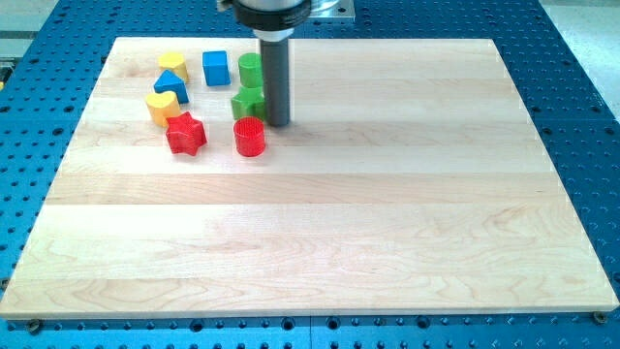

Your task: Move the red circle diagonal bottom right to the red star

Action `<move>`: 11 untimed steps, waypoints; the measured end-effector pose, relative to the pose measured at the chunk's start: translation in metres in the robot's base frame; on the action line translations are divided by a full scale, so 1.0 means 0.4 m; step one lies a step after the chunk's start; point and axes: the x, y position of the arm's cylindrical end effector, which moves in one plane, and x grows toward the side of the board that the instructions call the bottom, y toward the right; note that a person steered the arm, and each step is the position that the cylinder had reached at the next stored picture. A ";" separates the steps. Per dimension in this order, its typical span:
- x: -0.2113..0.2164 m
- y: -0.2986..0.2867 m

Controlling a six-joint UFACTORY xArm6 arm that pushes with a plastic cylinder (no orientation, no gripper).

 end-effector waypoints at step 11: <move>-0.012 -0.182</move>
